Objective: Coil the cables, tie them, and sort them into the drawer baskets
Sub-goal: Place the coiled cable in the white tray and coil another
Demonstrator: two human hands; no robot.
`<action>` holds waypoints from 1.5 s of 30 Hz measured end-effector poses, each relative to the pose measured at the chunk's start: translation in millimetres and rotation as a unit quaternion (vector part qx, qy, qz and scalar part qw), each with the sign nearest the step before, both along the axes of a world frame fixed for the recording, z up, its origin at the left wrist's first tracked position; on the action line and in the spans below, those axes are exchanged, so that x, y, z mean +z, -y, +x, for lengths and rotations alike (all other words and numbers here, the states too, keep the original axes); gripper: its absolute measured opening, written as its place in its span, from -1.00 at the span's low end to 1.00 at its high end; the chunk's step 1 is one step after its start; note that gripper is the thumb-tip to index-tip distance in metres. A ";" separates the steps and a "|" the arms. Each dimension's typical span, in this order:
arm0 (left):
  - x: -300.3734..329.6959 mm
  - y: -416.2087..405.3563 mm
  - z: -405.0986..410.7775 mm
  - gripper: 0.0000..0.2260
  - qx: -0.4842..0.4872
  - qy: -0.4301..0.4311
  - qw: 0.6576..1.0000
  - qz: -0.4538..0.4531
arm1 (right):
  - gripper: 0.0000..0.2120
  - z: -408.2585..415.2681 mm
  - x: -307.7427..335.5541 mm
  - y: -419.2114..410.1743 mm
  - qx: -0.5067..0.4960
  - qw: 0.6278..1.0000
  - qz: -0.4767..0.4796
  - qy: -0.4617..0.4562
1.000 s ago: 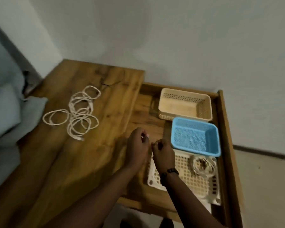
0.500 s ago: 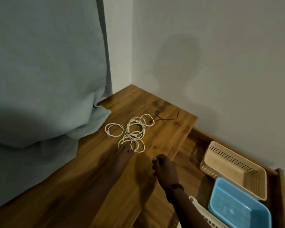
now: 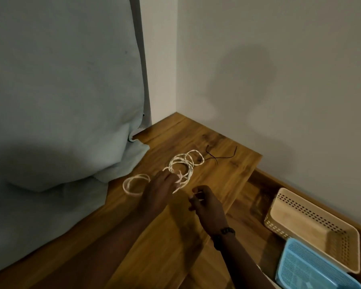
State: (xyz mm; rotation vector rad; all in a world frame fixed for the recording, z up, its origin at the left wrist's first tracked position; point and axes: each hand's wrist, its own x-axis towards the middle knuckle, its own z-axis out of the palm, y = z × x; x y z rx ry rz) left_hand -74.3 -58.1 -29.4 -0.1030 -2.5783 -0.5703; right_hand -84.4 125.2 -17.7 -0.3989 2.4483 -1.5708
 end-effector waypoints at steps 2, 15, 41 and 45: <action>44.6 -18.3 -4.6 -0.89 0.023 -0.017 0.985 0.172 | -0.65 -2.0 15.4 8.2 0.026 0.998 -0.050 -0.005; 181.2 -28.5 -31.1 -0.94 -0.056 0.008 0.741 0.669 | -0.81 -26.8 126.3 -17.2 -0.066 0.958 -0.112 -0.257; 219.7 -108.6 -35.5 -0.80 -0.152 0.051 0.689 0.707 | -0.63 -17.4 177.8 -74.3 0.088 0.976 0.005 -0.201; 231.8 -95.6 -42.5 -0.83 -0.178 -0.007 0.649 0.739 | -0.81 -27.3 173.7 -85.0 0.082 0.949 0.111 -0.283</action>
